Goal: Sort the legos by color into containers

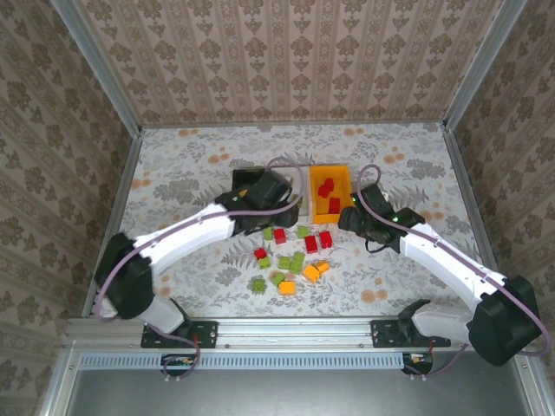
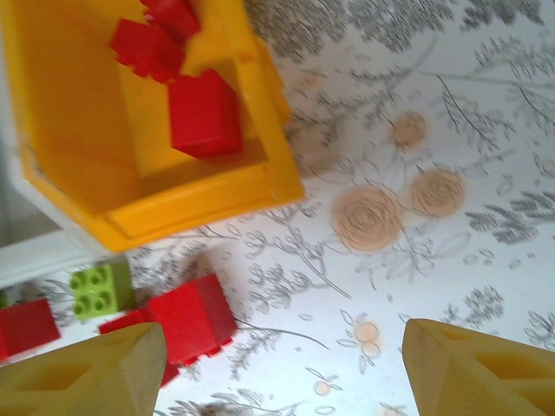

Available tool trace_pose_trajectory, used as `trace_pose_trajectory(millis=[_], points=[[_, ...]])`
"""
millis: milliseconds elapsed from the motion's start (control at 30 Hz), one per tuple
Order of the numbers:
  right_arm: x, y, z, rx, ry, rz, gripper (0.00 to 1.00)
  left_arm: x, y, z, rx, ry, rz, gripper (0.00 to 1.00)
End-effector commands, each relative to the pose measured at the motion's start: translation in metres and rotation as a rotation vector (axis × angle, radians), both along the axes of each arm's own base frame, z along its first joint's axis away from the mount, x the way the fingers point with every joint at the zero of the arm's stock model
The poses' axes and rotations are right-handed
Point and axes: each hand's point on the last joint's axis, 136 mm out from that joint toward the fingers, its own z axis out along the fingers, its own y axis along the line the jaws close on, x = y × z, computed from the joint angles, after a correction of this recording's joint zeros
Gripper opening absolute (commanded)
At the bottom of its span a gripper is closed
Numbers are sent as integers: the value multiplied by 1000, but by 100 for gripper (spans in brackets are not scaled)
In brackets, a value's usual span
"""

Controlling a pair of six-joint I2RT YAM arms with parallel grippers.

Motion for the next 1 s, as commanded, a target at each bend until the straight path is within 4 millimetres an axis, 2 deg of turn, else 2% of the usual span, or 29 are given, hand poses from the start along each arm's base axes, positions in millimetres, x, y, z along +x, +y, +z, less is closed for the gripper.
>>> trace_pose_trajectory(millis=[0, 133, 233, 400, 567, 700, 800, 933, 967], points=[[-15, -15, -5, -16, 11, -47, 74, 31, -48, 18, -49, -79, -115, 34], [-25, -21, -8, -18, 20, -52, 74, 61, -95, 20, -91, -92, -165, 34], [-31, -24, -8, -17, 19, -57, 74, 77, -118, 15, -100, -90, -177, 35], [-35, -26, -6, -15, 16, -53, 74, 100, -131, -6, -74, -57, -155, 43], [-34, -24, -2, -4, 4, -42, 74, 110, -140, -4, -101, -48, -144, 61], [-33, -21, -2, 3, 2, -26, 74, 111, -141, 21, -145, -76, -142, 73], [-29, -10, -3, 30, -3, 28, 73, 105, -137, 44, -185, -104, -143, 81], [-23, 15, -10, 37, -2, 149, 71, 85, -116, 81, -254, -153, -135, 95], [-23, 20, -13, 29, 10, 172, 71, 79, -109, 84, -265, -160, -128, 97]])
